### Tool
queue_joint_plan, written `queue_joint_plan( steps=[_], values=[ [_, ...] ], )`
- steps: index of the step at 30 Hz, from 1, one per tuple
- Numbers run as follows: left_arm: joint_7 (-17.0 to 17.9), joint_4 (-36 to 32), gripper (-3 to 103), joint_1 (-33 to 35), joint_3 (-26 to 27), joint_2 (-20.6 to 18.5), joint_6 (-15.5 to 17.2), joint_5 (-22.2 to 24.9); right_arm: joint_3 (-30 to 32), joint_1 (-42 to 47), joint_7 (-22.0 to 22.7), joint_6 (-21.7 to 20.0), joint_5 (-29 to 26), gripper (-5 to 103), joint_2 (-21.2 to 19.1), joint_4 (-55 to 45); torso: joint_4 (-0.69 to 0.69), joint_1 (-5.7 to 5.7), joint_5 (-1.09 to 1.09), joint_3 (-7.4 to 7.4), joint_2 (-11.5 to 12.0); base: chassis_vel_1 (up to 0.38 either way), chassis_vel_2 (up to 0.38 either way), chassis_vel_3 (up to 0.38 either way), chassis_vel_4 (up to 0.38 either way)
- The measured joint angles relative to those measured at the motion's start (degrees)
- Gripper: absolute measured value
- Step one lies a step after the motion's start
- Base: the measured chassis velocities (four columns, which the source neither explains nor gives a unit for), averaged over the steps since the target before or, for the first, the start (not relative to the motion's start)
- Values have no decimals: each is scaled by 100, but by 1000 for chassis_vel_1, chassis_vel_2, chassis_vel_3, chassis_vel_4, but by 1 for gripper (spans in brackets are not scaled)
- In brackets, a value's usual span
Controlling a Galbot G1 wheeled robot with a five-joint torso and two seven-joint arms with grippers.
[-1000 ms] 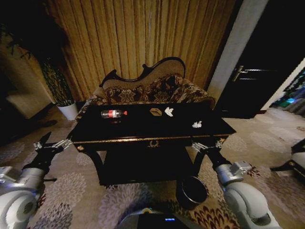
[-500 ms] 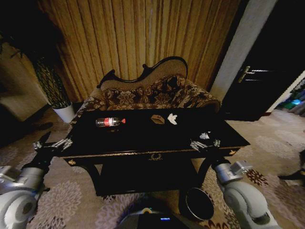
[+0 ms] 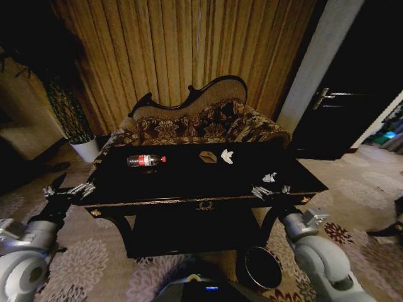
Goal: Move to the front of the table and place the trash on the table into the trash bin.
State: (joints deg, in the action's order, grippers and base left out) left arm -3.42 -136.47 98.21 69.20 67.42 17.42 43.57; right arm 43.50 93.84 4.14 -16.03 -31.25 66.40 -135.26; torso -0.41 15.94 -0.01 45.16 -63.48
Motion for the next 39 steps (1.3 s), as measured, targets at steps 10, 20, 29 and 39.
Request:
queue_joint_plan(
  steps=[10, 20, 29, 39],
  values=[
    [9, 22, 100, -40, -6, -40, 22, 2, -39, -135, 381, -472, -403, 100, -59, -189, 0, 0, -1, 0, 0, 0, 0, 0, 0],
    [11, 45, 100, -37, -6, -47, 22, 15, -73, -321, 582, -684, -410, 100, -182, -145, 0, 0, 0, 0, 1, 0, 0, 0, 0],
    [18, 55, 100, -55, -8, -63, 22, 30, 2, -535, 740, -768, -555, 100, -344, 8, 0, 0, 0, 0, 1, 0, 0, 0, 0],
    [19, 41, 100, -44, 15, -36, 20, 33, 98, -783, 784, -886, -763, 100, -552, 317, 0, 0, 1, 1, 0, 0, 0, 0, 0]
  ],
)
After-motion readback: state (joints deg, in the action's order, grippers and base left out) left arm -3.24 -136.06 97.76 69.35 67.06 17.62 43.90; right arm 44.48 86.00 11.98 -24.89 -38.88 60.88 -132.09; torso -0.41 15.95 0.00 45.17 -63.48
